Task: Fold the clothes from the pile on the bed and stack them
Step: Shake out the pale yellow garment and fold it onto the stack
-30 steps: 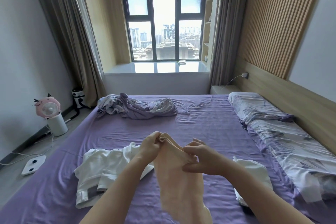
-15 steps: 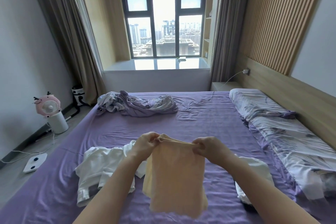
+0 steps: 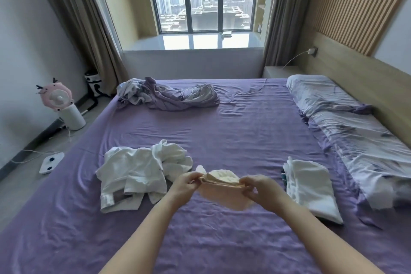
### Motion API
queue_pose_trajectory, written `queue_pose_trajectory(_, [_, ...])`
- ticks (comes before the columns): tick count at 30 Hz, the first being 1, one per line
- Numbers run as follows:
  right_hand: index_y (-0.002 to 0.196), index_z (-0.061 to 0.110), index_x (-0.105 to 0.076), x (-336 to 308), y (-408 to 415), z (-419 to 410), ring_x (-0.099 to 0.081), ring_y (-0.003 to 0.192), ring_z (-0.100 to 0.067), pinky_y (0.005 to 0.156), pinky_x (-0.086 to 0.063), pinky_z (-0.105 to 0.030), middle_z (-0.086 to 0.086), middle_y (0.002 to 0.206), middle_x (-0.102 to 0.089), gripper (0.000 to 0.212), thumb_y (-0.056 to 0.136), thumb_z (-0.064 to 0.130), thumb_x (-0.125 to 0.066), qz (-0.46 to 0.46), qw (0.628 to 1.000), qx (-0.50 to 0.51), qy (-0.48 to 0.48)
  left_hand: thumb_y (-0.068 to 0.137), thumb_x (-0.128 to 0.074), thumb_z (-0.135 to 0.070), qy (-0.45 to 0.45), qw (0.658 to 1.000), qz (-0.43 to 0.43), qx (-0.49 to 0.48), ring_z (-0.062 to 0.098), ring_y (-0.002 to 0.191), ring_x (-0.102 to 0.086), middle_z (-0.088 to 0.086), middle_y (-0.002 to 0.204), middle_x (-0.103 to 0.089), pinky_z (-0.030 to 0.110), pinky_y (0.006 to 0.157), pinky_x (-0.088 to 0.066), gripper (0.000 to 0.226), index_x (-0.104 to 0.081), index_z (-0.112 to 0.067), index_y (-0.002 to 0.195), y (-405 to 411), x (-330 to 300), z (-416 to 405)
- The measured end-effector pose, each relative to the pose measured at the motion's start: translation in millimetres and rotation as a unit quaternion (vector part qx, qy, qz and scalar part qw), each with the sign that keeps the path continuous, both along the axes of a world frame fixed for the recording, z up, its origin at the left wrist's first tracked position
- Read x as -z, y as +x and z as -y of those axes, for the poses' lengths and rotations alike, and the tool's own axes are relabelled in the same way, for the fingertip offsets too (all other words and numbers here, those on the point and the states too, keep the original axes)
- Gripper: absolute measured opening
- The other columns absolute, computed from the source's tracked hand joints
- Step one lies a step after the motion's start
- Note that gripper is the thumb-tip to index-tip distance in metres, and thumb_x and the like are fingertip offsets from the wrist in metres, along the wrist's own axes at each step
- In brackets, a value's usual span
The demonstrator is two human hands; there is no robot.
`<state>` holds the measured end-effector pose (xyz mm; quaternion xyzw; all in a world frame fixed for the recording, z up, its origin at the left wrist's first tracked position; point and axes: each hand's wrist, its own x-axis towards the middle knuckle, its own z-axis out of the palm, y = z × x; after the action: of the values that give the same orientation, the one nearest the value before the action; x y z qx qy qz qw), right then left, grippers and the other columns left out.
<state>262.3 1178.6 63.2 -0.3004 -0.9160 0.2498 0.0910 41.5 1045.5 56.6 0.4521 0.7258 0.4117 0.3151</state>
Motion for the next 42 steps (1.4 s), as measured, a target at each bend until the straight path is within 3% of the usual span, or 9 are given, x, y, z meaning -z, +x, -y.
queue_pose_trajectory(9, [0.117, 0.033, -0.061, 99.9, 31.5, 46.1, -0.052, 0.081, 0.004, 0.070, -0.034, 0.000, 0.020, 0.092, -0.055, 0.041, 0.078, 0.020, -0.063, 0.079, 0.981, 0.025, -0.178, 0.089, -0.051, -0.003, -0.178, 0.983, 0.045, 0.003, 0.010, 0.073, -0.049, -0.001, 0.078, -0.056, 0.019, 0.066, -0.037, 0.016, -0.066, -0.008, 0.086, 32.4, 89.8, 44.4])
queue_pose_trajectory(14, [0.134, 0.017, -0.047, 128.8, 34.6, 58.4, -0.044, 0.107, -0.004, 0.085, -0.025, 0.005, 0.003, 0.117, -0.040, 0.061, 0.077, 0.016, -0.069, 0.072, 0.972, 0.019, -0.221, 0.092, -0.050, -0.010, -0.200, 0.975, 0.098, -0.025, 0.010, 0.071, -0.044, -0.005, 0.071, -0.052, 0.025, 0.064, -0.034, 0.021, -0.057, -0.010, 0.072, 43.2, 113.6, 57.0])
queue_pose_trajectory(19, [0.093, 0.012, -0.070, 152.7, 44.2, 71.6, -0.050, 0.112, -0.009, 0.091, -0.035, -0.013, 0.006, 0.125, -0.054, 0.026, 0.075, 0.029, -0.067, 0.173, 0.965, -0.050, -0.193, 0.084, -0.048, -0.017, -0.227, 0.957, 0.182, 0.003, 0.012, 0.065, -0.044, -0.003, 0.065, -0.045, 0.025, 0.059, -0.038, 0.021, -0.044, -0.014, 0.064, 58.9, 133.8, 72.1])
queue_pose_trajectory(22, [0.093, 0.013, -0.069, 167.2, 47.4, 79.1, -0.047, 0.113, -0.005, 0.093, -0.038, -0.021, 0.002, 0.113, -0.065, 0.029, 0.074, 0.034, -0.066, 0.214, 0.950, -0.110, -0.199, 0.083, -0.043, -0.016, -0.271, 0.944, 0.177, 0.069, 0.001, 0.057, -0.042, -0.015, 0.061, -0.045, 0.017, 0.054, -0.033, 0.024, -0.042, -0.015, 0.059, 63.6, 153.5, 81.9])
queue_pose_trajectory(26, [0.093, 0.017, -0.057, 189.1, 51.7, 91.7, -0.057, 0.091, -0.026, 0.063, -0.033, -0.029, -0.007, 0.097, -0.066, 0.026, 0.076, 0.038, -0.057, 0.272, 0.933, -0.116, -0.205, 0.076, -0.040, -0.027, -0.348, 0.914, 0.114, 0.176, 0.007, 0.068, -0.040, -0.011, 0.066, -0.045, 0.021, 0.059, -0.032, 0.017, -0.042, -0.021, 0.060, 70.1, 184.8, 91.7])
queue_pose_trajectory(29, [0.104, 0.022, -0.057, 210.1, 55.6, 99.9, -0.057, 0.100, -0.024, 0.068, -0.034, -0.028, -0.003, 0.107, -0.065, 0.027, 0.079, 0.035, -0.055, 0.292, 0.921, -0.121, -0.228, 0.074, -0.041, -0.031, -0.396, 0.888, 0.093, 0.214, 0.012, 0.075, -0.045, 0.007, 0.079, -0.056, 0.026, 0.064, -0.034, 0.022, -0.056, -0.016, 0.072, 80.7, 208.4, 96.7])
queue_pose_trajectory(33, [0.110, 0.024, -0.060, 234.3, 59.1, 111.0, -0.057, 0.103, -0.017, 0.078, -0.042, -0.026, 0.002, 0.111, -0.065, 0.039, 0.080, 0.049, -0.058, 0.312, 0.899, -0.114, -0.284, 0.070, -0.040, -0.039, -0.442, 0.856, 0.094, 0.251, 0.015, 0.083, -0.052, 0.012, 0.095, -0.064, 0.029, 0.073, -0.039, 0.040, -0.066, -0.015, 0.087, 93.9, 234.6, 102.7])
queue_pose_trajectory(38, [0.112, 0.024, -0.063, 253.9, 45.6, 106.2, -0.057, 0.106, -0.011, 0.085, -0.043, -0.024, 0.006, 0.114, -0.065, 0.031, 0.087, 0.039, -0.052, 0.236, 0.924, -0.036, -0.298, 0.089, -0.046, -0.030, -0.396, 0.907, -0.024, 0.140, 0.013, 0.105, -0.060, -0.007, 0.111, -0.067, 0.027, 0.085, -0.046, 0.028, -0.066, -0.025, 0.108, 97.4, 262.9, 87.6])
queue_pose_trajectory(42, [0.118, 0.021, -0.060, 271.1, 16.6, 78.9, -0.055, 0.112, -0.012, 0.092, -0.041, -0.023, 0.004, 0.120, -0.061, 0.030, 0.091, 0.028, -0.051, 0.189, 0.946, -0.009, -0.262, 0.091, -0.046, -0.013, -0.303, 0.950, -0.064, 0.037, 0.010, 0.107, -0.056, -0.006, 0.121, -0.059, 0.023, 0.082, -0.043, 0.032, -0.061, -0.025, 0.118, 77.1, 278.7, 50.1])
